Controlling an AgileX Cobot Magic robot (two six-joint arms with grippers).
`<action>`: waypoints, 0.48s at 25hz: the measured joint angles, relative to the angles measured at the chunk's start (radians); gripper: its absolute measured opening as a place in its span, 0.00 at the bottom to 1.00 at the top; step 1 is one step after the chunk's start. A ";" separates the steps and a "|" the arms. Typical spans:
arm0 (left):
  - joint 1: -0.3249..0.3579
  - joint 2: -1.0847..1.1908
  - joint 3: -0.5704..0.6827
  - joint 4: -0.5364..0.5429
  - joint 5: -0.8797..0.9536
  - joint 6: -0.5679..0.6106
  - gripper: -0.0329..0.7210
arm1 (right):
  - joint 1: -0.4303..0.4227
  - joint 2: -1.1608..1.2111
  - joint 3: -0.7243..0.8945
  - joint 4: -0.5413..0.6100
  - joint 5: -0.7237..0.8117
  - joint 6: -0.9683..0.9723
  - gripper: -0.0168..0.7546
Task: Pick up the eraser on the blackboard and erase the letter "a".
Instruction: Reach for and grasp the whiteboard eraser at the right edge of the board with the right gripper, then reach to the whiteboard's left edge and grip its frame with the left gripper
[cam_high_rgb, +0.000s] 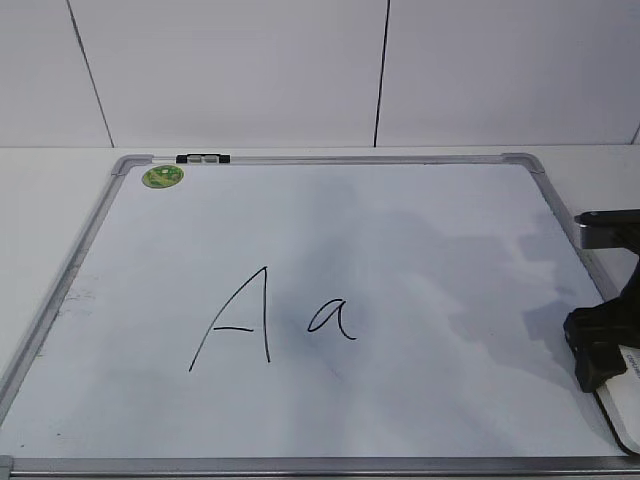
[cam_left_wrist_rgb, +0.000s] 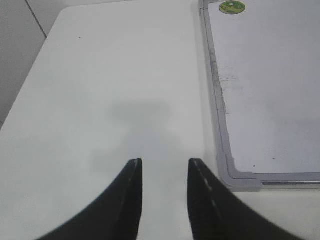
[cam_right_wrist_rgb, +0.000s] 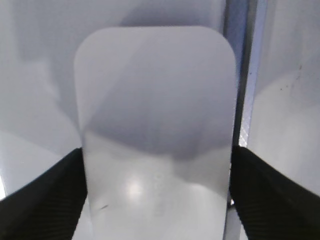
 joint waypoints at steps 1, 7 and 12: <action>0.000 0.000 0.000 0.000 0.000 0.000 0.35 | 0.000 0.000 0.000 0.000 0.000 0.000 0.89; 0.000 0.000 0.000 0.000 0.000 0.000 0.35 | 0.000 0.000 0.000 0.000 0.000 0.000 0.83; 0.000 0.000 0.000 0.000 0.000 0.000 0.35 | 0.000 0.000 0.000 0.000 0.000 0.000 0.75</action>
